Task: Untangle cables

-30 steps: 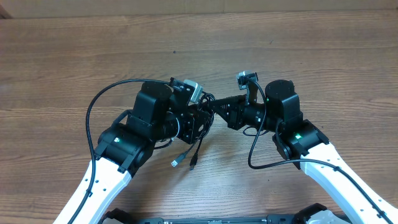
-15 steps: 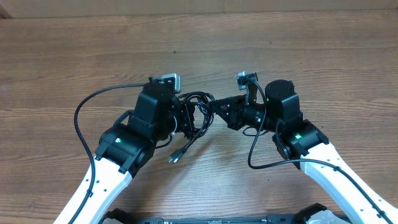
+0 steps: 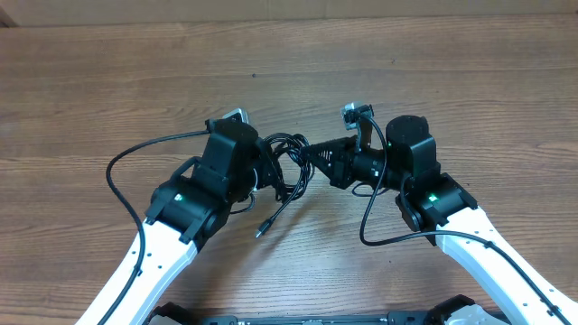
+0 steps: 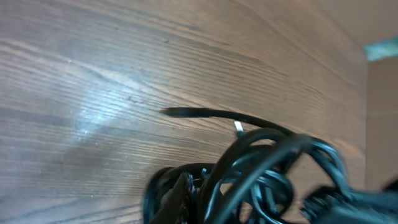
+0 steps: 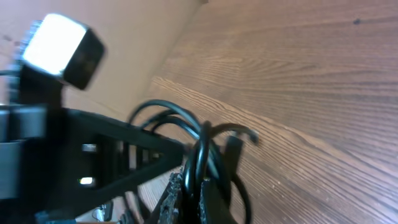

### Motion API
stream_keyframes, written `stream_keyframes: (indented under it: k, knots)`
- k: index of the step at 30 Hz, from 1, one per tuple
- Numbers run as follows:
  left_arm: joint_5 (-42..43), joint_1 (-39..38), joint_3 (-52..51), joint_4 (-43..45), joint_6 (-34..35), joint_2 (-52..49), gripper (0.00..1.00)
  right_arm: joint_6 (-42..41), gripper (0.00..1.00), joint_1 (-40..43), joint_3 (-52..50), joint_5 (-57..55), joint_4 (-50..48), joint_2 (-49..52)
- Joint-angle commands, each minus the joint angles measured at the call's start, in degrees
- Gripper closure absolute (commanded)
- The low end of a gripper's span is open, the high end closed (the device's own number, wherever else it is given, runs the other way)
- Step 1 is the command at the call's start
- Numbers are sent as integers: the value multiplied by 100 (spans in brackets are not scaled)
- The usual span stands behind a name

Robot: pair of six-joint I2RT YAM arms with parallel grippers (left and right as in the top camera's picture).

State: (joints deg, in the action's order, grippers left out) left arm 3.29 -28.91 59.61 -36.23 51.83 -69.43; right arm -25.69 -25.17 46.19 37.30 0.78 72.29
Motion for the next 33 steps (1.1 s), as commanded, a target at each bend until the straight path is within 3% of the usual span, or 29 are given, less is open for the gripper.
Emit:
stream_keyframes:
  k: [1, 14, 19, 22, 25, 33]
  knots:
    - [-474, 81, 129, 2, 518, -133, 96, 63, 96, 11, 107, 286, -70, -15]
    - [-737, 81, 129, 7, 614, -133, 96, 63, 96, 11, 107, 267, -72, -15]
    - [-315, 79, 129, 166, -232, -133, 96, 63, 96, 11, 107, 264, -72, -15]
    - [-168, 79, 129, 179, -369, -133, 96, 63, 96, 11, 107, 260, -72, -15]
    - [-111, 74, 129, 186, -413, -133, 96, 61, 81, 11, 107, 223, -70, -15]
    - [142, 74, 129, 243, -529, -133, 96, 63, 80, 11, 107, 219, -70, -15]
